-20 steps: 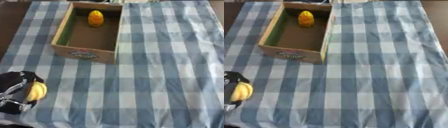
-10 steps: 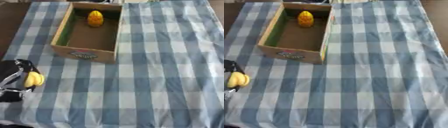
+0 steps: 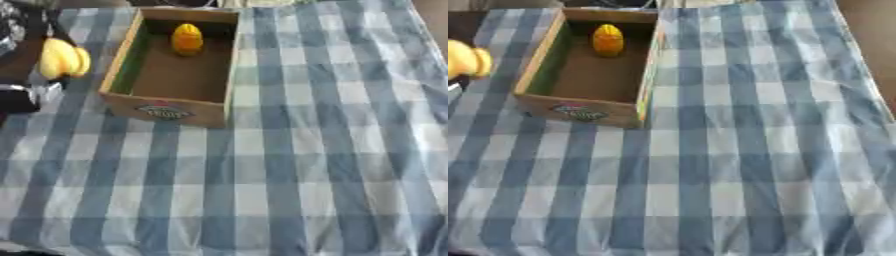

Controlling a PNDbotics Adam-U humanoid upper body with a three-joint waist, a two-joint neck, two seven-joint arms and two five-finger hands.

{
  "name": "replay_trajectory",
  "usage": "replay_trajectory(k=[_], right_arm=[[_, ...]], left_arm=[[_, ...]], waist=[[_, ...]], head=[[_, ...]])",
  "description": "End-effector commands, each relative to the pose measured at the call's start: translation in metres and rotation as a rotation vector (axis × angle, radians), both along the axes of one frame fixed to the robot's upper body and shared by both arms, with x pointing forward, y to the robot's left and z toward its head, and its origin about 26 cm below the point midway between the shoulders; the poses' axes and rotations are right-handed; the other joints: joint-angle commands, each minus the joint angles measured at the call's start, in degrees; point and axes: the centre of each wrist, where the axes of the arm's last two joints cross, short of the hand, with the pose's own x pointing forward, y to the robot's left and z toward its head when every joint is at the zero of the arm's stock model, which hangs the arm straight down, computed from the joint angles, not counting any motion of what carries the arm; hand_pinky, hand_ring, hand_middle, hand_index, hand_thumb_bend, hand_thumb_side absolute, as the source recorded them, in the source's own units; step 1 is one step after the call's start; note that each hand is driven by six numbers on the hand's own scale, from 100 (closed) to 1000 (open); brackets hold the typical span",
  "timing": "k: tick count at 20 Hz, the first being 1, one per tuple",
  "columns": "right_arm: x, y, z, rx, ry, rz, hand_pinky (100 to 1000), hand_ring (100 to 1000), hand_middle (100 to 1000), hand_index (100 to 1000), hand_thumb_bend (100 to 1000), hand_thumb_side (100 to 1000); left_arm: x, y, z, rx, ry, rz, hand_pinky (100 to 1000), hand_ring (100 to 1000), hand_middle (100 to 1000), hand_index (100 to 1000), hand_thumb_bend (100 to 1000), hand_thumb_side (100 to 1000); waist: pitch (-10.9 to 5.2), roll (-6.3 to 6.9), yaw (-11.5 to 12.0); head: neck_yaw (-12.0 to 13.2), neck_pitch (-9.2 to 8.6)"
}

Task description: Pick up objects on the table and place them in the box.

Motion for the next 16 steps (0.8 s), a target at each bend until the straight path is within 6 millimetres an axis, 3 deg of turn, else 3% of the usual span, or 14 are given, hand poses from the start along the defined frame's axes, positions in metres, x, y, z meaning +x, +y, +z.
replay_trajectory(k=[1, 4, 8, 16], right_arm=[[-0.004, -0.001, 0.009, -0.026, -0.019, -0.001, 771, 781, 577, 718, 100, 630], [-0.003, 0.000, 0.010, -0.027, -0.017, 0.006, 771, 781, 577, 718, 100, 631], [-0.002, 0.002, 0.011, -0.026, -0.020, 0.017, 771, 780, 576, 717, 100, 633], [0.000, 0.006, 0.014, -0.016, -0.034, 0.041, 771, 780, 576, 716, 100, 634]], left_arm=[[-0.004, -0.015, 0.021, -0.020, 0.001, -0.045, 711, 686, 649, 692, 100, 113], [0.000, -0.035, 0.033, -0.069, 0.013, -0.095, 707, 680, 640, 690, 100, 140], [0.028, -0.054, 0.035, -0.138, 0.065, -0.132, 703, 673, 629, 687, 100, 172], [0.098, -0.089, 0.001, -0.200, 0.184, -0.133, 701, 663, 621, 688, 100, 121]], waist=[[-1.23, -0.01, -0.18], [-1.20, -0.06, -0.58], [-0.95, -0.21, -1.09], [0.01, -0.74, -2.27]], head=[[0.15, 0.02], [0.68, -0.20], [1.29, -0.65], [1.82, -1.34]])
